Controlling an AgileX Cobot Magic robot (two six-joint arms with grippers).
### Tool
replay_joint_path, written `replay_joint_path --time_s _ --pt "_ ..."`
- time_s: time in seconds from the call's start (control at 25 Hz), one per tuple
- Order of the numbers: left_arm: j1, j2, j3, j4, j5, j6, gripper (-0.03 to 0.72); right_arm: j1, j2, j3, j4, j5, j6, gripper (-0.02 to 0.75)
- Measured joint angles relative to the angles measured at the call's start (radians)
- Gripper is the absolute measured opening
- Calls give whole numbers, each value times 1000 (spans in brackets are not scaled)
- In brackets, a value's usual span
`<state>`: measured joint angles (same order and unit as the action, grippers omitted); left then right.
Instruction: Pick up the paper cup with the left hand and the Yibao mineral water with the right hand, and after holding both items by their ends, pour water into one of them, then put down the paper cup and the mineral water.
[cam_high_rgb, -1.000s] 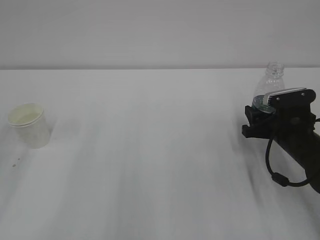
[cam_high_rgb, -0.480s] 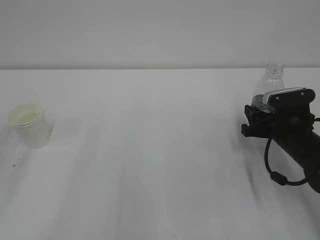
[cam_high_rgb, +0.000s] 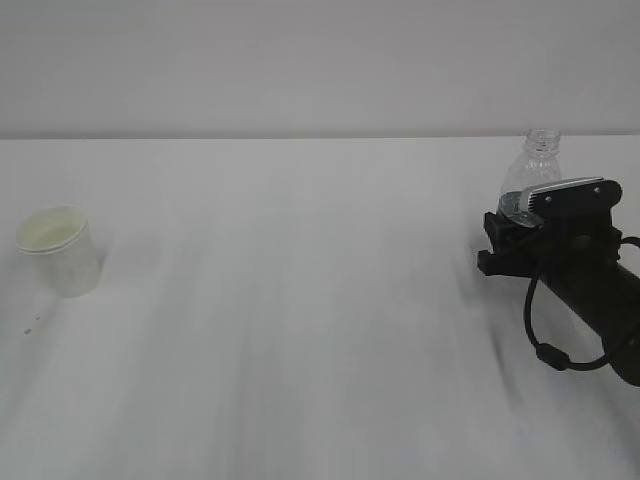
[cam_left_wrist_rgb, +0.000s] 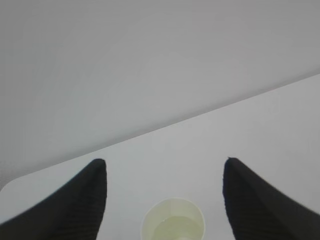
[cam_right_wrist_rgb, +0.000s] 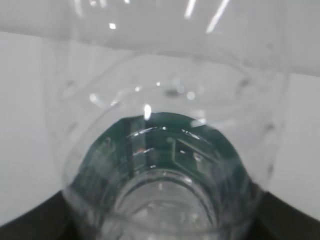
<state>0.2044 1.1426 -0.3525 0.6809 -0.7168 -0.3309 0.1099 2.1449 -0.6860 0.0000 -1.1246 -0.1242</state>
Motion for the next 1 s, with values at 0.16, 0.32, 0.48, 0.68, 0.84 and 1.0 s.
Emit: replay_joint_path --time_s 0.16,0.32,0.48,0.68,0.84,1.0 --pt "0 0 0 1 0 0 513 0 0 -2 0 0 0 456" --pt "0 0 0 1 0 0 512 0 0 -7 0 0 2 455" --pt "0 0 0 2 0 0 512 0 0 -8 -9 0 2 455" --pt "0 0 0 2 0 0 512 0 16 -10 -18 0 11 455" --pt "0 0 0 2 0 0 512 0 25 -12 -20 0 16 455" --pt "0 0 0 2 0 0 512 0 25 -16 -20 0 20 455"
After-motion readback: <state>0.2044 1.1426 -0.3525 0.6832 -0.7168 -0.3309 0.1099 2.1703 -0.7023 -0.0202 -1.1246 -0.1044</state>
